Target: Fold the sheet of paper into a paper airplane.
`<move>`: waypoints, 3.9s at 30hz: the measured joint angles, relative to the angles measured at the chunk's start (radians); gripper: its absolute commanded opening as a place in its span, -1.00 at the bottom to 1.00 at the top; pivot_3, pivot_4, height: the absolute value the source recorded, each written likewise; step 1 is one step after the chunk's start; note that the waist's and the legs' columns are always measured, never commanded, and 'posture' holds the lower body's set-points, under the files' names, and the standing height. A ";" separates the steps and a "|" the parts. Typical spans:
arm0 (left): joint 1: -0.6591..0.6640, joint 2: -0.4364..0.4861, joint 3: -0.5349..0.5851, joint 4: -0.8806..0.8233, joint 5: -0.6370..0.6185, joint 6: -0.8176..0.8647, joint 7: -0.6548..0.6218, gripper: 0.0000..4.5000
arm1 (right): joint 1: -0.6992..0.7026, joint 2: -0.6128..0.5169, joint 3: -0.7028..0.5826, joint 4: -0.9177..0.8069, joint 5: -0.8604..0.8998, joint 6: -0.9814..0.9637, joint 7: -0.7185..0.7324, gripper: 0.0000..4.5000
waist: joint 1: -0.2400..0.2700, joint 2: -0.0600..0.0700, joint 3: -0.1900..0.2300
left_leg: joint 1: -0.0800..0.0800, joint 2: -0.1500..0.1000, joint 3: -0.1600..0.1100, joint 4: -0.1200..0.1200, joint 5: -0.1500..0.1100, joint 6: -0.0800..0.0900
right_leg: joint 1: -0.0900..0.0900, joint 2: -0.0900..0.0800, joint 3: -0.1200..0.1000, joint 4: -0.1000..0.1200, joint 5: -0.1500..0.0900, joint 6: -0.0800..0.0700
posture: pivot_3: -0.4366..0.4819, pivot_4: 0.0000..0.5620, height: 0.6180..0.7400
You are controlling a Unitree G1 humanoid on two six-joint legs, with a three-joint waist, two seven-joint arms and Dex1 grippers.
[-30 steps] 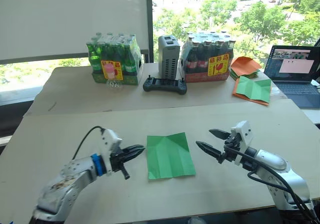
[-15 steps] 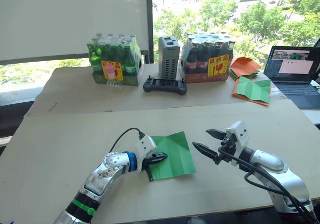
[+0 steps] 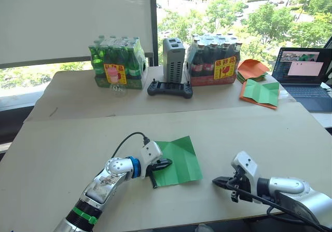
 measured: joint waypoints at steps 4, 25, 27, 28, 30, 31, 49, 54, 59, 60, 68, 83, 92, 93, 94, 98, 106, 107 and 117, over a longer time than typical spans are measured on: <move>0.007 0.001 0.003 -0.004 0.001 0.006 -0.001 -1.00 | 0.014 0.044 0.039 -0.051 0.003 0.035 -0.053 -0.99 | -0.001 -0.001 -0.001 | 0.005 0.000 -0.001 -0.001 0.000 0.000 | 0.005 0.000 -0.001 -0.002 0.000 0.000 | -0.05 -0.47 0.92; 0.042 0.086 0.034 -0.068 -0.001 0.053 -0.054 -1.00 | -0.018 0.325 0.120 0.000 -0.084 -0.043 -0.287 -0.99 | -0.002 -0.003 -0.002 | 0.014 0.001 0.000 -0.004 -0.001 0.000 | 0.009 0.001 0.000 -0.001 0.000 0.000 | -0.05 -0.47 0.92; 0.041 0.086 0.032 -0.069 -0.001 0.053 -0.056 -1.00 | -0.018 0.339 0.111 0.016 -0.081 -0.062 -0.287 -0.99 | -0.002 -0.003 -0.002 | 0.014 0.001 0.000 -0.004 -0.001 0.001 | 0.009 0.001 0.000 -0.001 0.000 0.000 | -0.05 -0.47 0.92; 0.041 0.086 0.031 -0.069 -0.001 0.053 -0.058 -1.00 | -0.018 0.355 0.100 0.031 -0.079 -0.075 -0.289 -0.99 | -0.002 -0.003 -0.002 | 0.014 0.001 0.000 -0.004 -0.001 0.001 | 0.009 0.001 0.000 -0.001 0.000 0.000 | -0.05 -0.47 0.92; 0.042 0.087 0.030 -0.070 -0.001 0.053 -0.062 -1.00 | -0.027 0.392 0.079 0.056 -0.074 -0.086 -0.302 -0.99 | -0.002 -0.002 -0.002 | 0.014 0.001 0.000 -0.004 -0.001 0.001 | 0.009 0.001 0.000 -0.001 0.000 0.000 | -0.05 -0.47 0.92; 0.042 0.088 0.030 -0.070 -0.001 0.053 -0.064 -1.00 | -0.036 0.415 0.069 0.070 -0.073 -0.093 -0.308 -0.99 | -0.002 -0.002 -0.002 | 0.014 0.001 0.000 -0.005 -0.001 0.001 | 0.008 0.001 0.000 -0.001 0.000 0.000 | -0.05 -0.47 0.92; 0.033 0.098 0.039 -0.072 -0.001 0.066 -0.076 -1.00 | -0.246 0.517 0.253 0.172 -0.046 -0.156 -0.218 -0.99 | -0.006 -0.001 -0.001 | 0.014 0.001 0.000 -0.007 -0.001 0.001 | 0.007 0.001 0.000 -0.002 0.000 0.000 | -0.05 -0.47 0.92; 0.063 0.148 0.110 -0.107 -0.036 0.116 -0.081 -1.00 | -0.278 0.509 0.319 0.267 -0.137 -0.161 -0.240 -0.99 | -0.015 -0.001 -0.001 | 0.014 0.001 0.000 -0.010 0.000 0.000 | 0.005 0.001 0.000 -0.001 0.000 0.000 | -0.05 -0.47 0.92; 0.132 0.224 0.242 -0.190 -0.142 0.234 -0.101 -1.00 | -0.290 0.506 0.335 0.268 -0.156 -0.157 -0.231 -0.99 | -0.026 -0.001 -0.001 | 0.014 0.001 0.000 -0.012 -0.001 0.000 | 0.003 0.001 0.000 -0.002 0.000 0.000 | -0.05 -0.47 0.92; 0.133 0.219 0.278 -0.215 -0.185 0.261 -0.106 -1.00 | -0.291 0.503 0.336 0.269 -0.159 -0.156 -0.229 -0.99 | -0.024 -0.002 -0.001 | 0.014 0.001 0.000 -0.012 -0.001 0.000 | 0.004 0.001 -0.001 -0.002 0.000 0.000 | -0.05 -0.47 0.92; 0.097 0.124 0.301 -0.235 -0.340 0.330 -0.102 -1.00 | -0.304 0.505 0.350 0.281 -0.175 -0.156 -0.221 -0.99 | -0.026 -0.002 -0.001 | 0.015 0.001 -0.001 -0.012 0.000 0.000 | 0.005 0.001 -0.001 -0.002 0.000 -0.001 | -0.05 -0.47 0.92; 0.089 0.111 0.116 -0.064 -0.113 0.097 -0.092 -1.00 | -0.409 0.400 0.347 0.306 -0.176 -0.103 -0.140 -0.99 | -0.014 -0.002 -0.001 | 0.014 0.000 -0.001 -0.013 0.000 0.000 | 0.005 0.000 -0.001 -0.004 0.000 -0.001 | -0.05 -0.47 0.92; 0.130 0.126 0.111 -0.119 -0.111 0.103 -0.087 -1.00 | -0.463 0.378 0.360 0.405 -0.197 -0.152 -0.049 -0.99 | -0.016 -0.002 -0.001 | 0.015 0.000 -0.001 -0.014 0.000 0.000 | 0.005 0.000 -0.001 -0.005 0.000 -0.001 | -0.05 -0.47 0.92; 0.134 0.128 0.112 -0.128 -0.111 0.109 -0.084 -1.00 | -0.474 0.384 0.362 0.424 -0.199 -0.160 -0.045 -0.99 | -0.017 -0.002 -0.001 | 0.015 0.000 -0.001 -0.014 0.000 0.000 | 0.005 0.000 -0.001 -0.005 0.000 -0.001 | -0.05 -0.47 0.92; 0.138 0.130 0.111 -0.135 -0.111 0.112 -0.083 -1.00 | -0.489 0.391 0.363 0.446 -0.203 -0.169 -0.043 -0.99 | -0.018 -0.002 -0.001 | 0.015 0.000 -0.001 -0.014 0.000 0.000 | 0.005 0.000 -0.001 -0.004 0.000 -0.001 | -0.05 -0.47 0.92; 0.151 0.131 0.111 -0.158 -0.111 0.118 -0.073 -1.00 | -0.538 0.409 0.363 0.523 -0.219 -0.200 -0.031 -0.99 | -0.019 -0.002 -0.001 | 0.015 0.000 -0.001 -0.014 0.000 0.000 | 0.005 0.000 -0.001 -0.004 0.000 -0.001 | -0.05 -0.47 0.92; 0.157 0.133 0.109 -0.181 -0.111 0.140 -0.062 -1.00 | -0.627 0.464 0.365 0.664 -0.274 -0.268 -0.011 -0.99 | -0.024 -0.002 -0.001 | 0.015 0.000 -0.001 -0.014 0.000 0.000 | 0.005 0.000 -0.001 -0.004 0.000 -0.001 | -0.05 -0.47 0.92; 0.157 0.133 0.110 -0.181 -0.111 0.141 -0.062 -1.00 | -0.639 0.472 0.365 0.682 -0.280 -0.274 -0.011 -0.99 | -0.024 -0.002 -0.001 | 0.015 0.000 -0.001 -0.014 0.000 0.000 | 0.005 0.000 -0.001 -0.004 0.000 -0.001 | -0.05 -0.47 0.92; 0.156 0.133 0.107 -0.192 -0.111 0.154 -0.053 -1.00 | -0.743 0.567 0.363 0.856 -0.341 -0.343 0.000 -0.99 | -0.027 -0.001 -0.001 | 0.015 0.000 -0.001 -0.014 0.000 -0.001 | 0.004 0.000 -0.001 -0.003 0.000 -0.001 | -0.05 -0.47 0.92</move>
